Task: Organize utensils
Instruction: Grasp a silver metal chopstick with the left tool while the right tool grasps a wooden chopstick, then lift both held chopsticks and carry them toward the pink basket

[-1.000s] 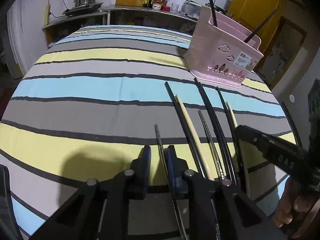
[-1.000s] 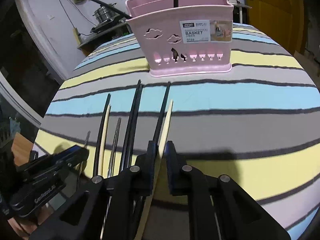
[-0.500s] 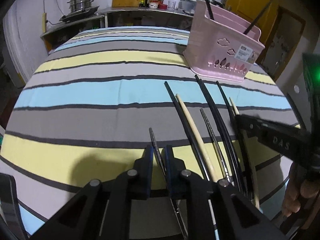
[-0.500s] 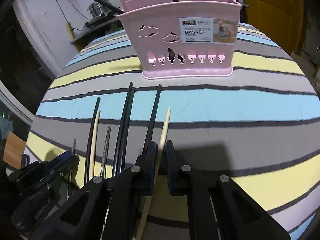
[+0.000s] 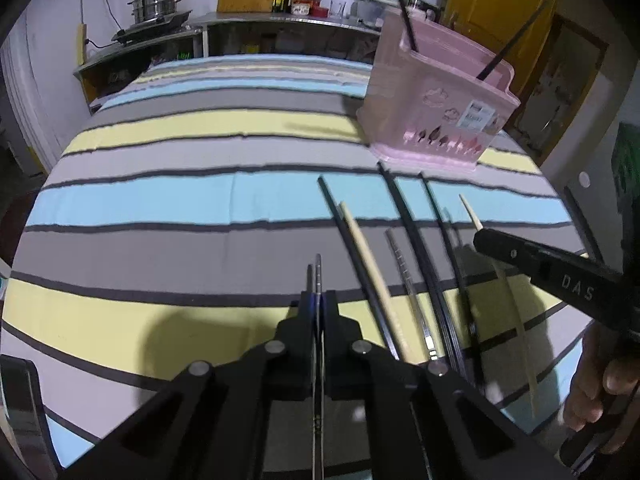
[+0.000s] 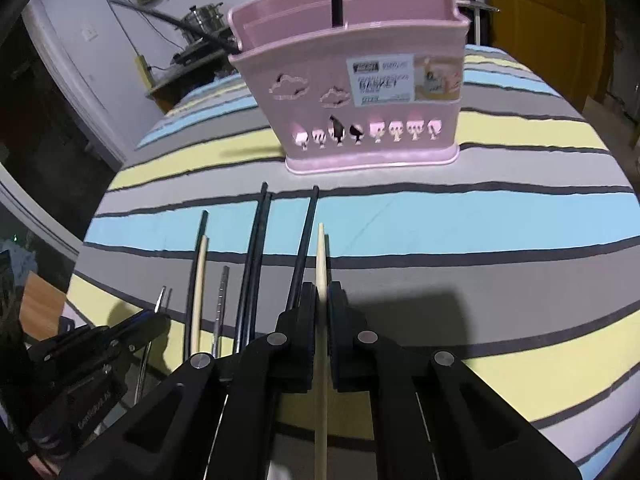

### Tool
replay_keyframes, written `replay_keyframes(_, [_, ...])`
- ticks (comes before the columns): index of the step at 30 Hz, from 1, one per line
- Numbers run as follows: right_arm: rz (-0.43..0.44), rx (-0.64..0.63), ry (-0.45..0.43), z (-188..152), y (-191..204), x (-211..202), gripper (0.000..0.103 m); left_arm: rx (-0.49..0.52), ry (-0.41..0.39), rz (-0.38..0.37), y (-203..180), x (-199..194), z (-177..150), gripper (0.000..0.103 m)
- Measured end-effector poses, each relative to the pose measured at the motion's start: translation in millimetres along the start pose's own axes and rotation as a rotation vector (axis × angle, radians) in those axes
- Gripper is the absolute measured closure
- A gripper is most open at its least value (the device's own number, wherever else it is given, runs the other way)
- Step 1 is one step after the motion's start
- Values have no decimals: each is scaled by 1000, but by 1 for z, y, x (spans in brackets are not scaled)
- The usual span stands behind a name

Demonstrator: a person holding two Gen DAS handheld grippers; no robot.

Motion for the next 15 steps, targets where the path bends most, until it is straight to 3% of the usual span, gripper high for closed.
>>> replay_keyframes(15, [68,-63,-183,16,29,-92,98,6,-165,-77,-5,-81,37,98])
Point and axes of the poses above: each gripper's, at about its wrist camera, not at the fingertips, and x roughly the way its jaws point, y to its left, z to its top, the point moved 1 cm from there along x, roughly the way its jaws point, and after that the axes turned 10 degrees about z, right-handed, at the moved point
